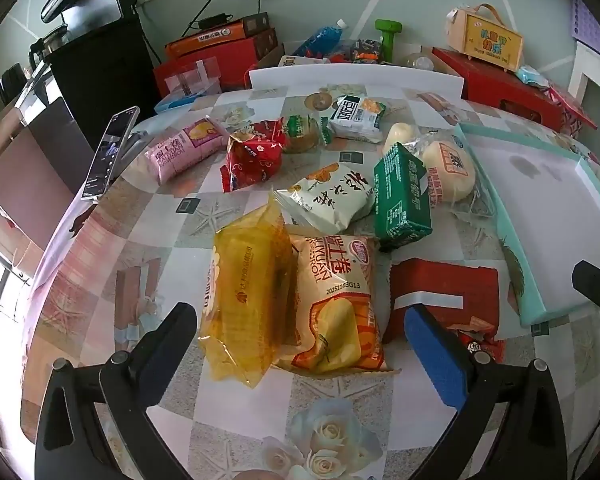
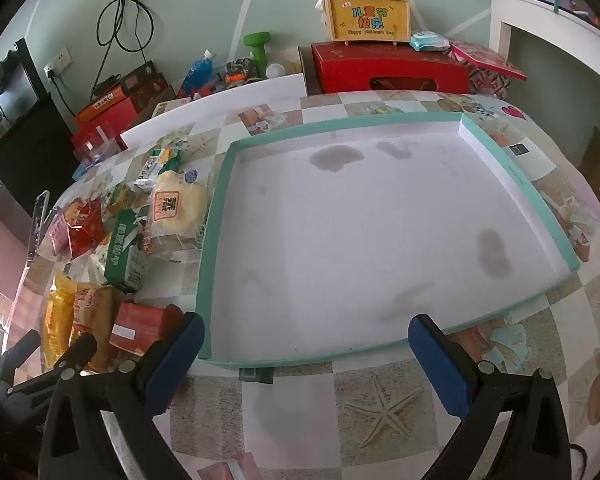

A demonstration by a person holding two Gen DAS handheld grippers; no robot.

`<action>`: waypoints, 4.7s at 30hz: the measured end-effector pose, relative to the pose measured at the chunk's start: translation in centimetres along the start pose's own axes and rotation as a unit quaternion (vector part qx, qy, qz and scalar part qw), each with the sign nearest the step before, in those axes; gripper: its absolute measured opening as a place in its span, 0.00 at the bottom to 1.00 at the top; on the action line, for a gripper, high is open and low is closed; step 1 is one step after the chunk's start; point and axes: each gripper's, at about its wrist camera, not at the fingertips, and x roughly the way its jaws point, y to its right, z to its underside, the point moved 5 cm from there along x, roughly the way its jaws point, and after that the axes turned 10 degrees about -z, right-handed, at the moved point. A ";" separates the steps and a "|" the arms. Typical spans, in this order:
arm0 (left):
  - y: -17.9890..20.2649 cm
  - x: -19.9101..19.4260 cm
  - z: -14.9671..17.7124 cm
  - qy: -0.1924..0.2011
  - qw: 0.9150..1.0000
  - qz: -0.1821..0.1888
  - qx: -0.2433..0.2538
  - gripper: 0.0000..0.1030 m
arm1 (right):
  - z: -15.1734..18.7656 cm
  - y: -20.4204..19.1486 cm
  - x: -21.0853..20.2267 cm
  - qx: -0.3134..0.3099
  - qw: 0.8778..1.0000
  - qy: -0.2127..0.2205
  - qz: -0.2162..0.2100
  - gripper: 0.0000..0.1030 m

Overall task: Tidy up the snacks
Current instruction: 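Move both tools toward the snack pile on the table, then grasp the yellow bread bag with the left gripper while the right grasps the red wafer box, then carry the yellow bag and red box over the white tray with both grippers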

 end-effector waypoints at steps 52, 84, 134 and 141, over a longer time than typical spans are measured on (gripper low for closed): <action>-2.2 0.8 -0.4 -0.017 0.999 0.002 -0.040 1.00 | 0.0 -1.1 0.5 -0.036 0.999 -0.002 0.021 1.00; -6.6 4.3 0.5 -0.057 0.994 0.016 -0.095 0.89 | 3.1 -12.6 6.0 -0.159 0.983 -0.077 -0.054 0.92; -7.0 2.4 -0.7 -0.033 0.993 0.047 -0.101 0.45 | 2.6 -13.2 6.5 -0.148 0.984 -0.057 -0.080 0.66; -7.0 2.8 -0.5 -0.040 0.993 0.050 -0.101 0.45 | 2.4 -13.1 7.4 -0.133 0.985 -0.060 -0.091 0.73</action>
